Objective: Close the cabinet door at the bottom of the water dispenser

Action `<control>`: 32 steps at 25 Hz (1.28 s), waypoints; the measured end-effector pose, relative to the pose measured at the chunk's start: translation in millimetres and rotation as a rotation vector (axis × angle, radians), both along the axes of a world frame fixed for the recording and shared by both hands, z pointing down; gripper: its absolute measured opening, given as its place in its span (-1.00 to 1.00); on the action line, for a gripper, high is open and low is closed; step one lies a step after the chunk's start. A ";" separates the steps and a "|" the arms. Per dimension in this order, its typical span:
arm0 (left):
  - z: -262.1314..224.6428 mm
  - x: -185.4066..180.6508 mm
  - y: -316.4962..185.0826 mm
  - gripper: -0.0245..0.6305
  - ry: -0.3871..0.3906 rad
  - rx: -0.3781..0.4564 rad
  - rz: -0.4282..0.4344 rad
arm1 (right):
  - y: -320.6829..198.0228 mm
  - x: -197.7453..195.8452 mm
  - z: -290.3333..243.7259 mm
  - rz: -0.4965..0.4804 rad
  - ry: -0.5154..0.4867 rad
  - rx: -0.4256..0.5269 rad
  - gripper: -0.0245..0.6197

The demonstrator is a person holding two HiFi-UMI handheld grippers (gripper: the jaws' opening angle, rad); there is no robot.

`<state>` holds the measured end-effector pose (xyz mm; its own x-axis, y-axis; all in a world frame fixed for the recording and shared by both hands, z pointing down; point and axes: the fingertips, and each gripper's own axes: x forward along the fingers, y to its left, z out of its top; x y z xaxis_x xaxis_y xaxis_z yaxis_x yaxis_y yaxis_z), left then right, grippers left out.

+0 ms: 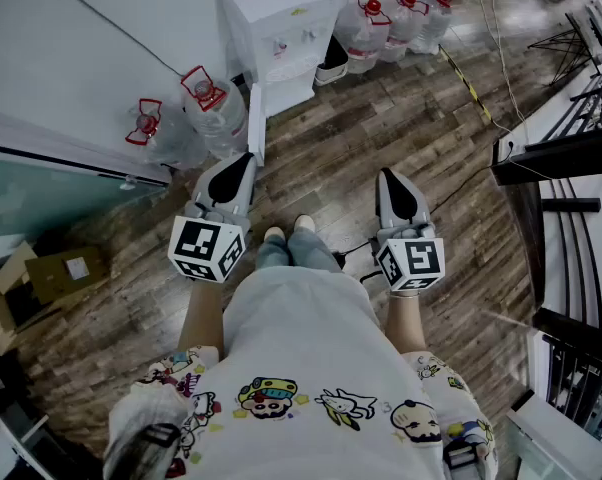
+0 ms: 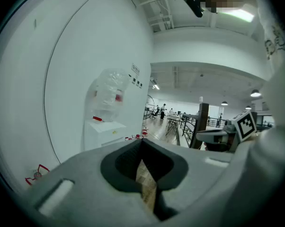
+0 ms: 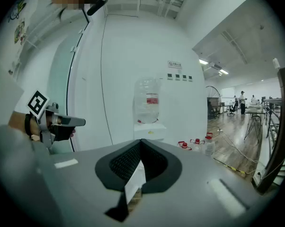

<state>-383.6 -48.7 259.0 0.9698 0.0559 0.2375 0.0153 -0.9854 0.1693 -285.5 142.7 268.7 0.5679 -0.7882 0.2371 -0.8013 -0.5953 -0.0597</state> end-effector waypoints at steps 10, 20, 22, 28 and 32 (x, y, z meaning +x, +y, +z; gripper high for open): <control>-5.0 17.1 7.9 -0.92 0.014 0.004 -0.050 | 14.8 16.2 -5.5 -0.024 -0.003 0.048 -0.90; -17.6 42.7 17.7 -0.73 0.023 0.031 -0.080 | 22.1 35.6 -19.4 -0.093 -0.007 0.114 -0.68; -17.4 47.5 18.5 -0.68 0.015 0.036 -0.077 | 24.0 40.5 -17.7 -0.093 -0.024 0.126 -0.62; -10.7 66.1 10.1 -0.60 -0.001 0.037 -0.061 | 17.6 59.9 -7.3 -0.078 -0.056 0.142 -0.53; -5.0 88.9 -4.0 -0.56 -0.001 0.026 -0.048 | 3.6 79.2 -3.0 -0.065 -0.064 0.131 -0.50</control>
